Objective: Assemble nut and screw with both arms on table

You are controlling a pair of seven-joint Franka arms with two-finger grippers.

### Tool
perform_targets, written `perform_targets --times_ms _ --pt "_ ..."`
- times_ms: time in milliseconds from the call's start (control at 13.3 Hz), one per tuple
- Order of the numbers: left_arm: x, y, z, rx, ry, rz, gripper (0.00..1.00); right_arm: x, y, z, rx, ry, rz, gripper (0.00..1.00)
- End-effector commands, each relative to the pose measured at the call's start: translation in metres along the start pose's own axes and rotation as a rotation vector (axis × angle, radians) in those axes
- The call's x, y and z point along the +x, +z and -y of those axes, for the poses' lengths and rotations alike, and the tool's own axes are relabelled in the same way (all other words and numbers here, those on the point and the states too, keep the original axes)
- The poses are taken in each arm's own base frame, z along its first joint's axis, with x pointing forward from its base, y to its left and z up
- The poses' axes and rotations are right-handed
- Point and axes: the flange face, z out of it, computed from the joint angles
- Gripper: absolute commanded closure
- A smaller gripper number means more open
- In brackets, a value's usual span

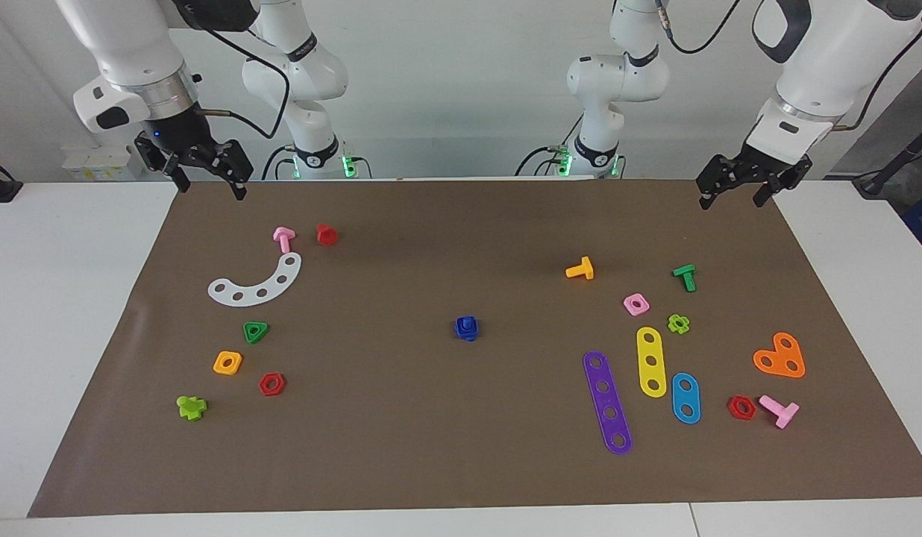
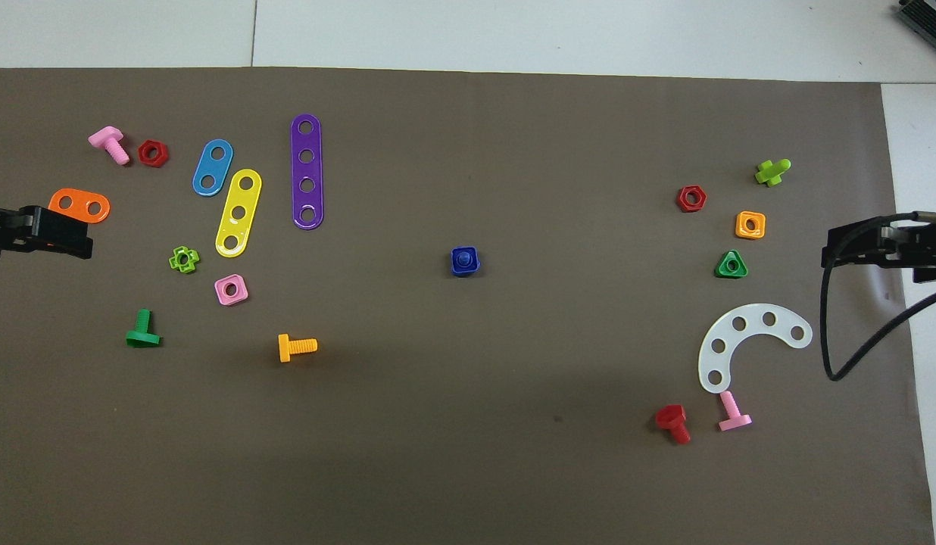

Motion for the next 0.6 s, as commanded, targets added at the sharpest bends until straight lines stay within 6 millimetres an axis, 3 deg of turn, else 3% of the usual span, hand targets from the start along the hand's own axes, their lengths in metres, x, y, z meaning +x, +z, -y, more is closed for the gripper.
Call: perform_targets --times_ms 0,527 --pt "-0.006 0.001 0.005 0.019 0.054 -0.016 0.0 0.001 -0.005 -0.008 0.08 0.013 0.011 0.0" --pt "-0.005 0.003 0.006 0.019 0.043 -0.026 0.0 0.014 0.0 -0.009 0.002 0.003 -0.03 0.0"
